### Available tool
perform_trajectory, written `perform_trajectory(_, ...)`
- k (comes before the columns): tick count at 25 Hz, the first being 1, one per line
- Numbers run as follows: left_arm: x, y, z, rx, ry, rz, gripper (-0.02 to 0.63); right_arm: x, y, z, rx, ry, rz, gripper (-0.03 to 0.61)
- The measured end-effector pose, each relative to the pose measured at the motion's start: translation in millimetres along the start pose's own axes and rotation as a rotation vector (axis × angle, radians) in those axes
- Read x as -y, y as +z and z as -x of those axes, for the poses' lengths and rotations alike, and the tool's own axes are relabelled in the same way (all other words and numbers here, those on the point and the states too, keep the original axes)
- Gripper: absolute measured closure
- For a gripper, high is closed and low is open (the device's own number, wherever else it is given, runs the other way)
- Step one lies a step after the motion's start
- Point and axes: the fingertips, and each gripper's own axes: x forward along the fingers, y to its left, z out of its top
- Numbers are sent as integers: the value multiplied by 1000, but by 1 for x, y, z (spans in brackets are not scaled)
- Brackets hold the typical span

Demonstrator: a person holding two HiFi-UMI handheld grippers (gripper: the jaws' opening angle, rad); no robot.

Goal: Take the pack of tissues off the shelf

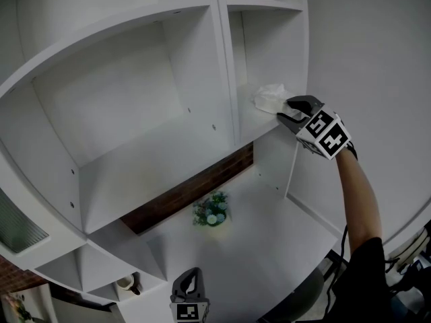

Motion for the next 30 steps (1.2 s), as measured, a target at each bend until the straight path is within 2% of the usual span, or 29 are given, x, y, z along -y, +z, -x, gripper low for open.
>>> perform_trajectory(6, 3, 2, 0, 0, -8, 0, 603, -2, 4, 2, 12, -22, 22, 456)
perform_trajectory(12, 0, 3, 4, 3, 0, 11, 603, 1, 11, 13, 71, -84, 11, 466)
perform_trajectory(18, -2, -6, 7, 15, 11, 19, 603, -3, 30, 31, 132, -136, 61, 471)
perform_trajectory(24, 0, -9, 12, 17, 17, 18, 603, -24, 45, 58, 176, -144, 118, 472)
perform_trajectory(30, 8, -5, 20, 29, 11, 16, 603, -46, 47, 80, 195, -146, 107, 472)
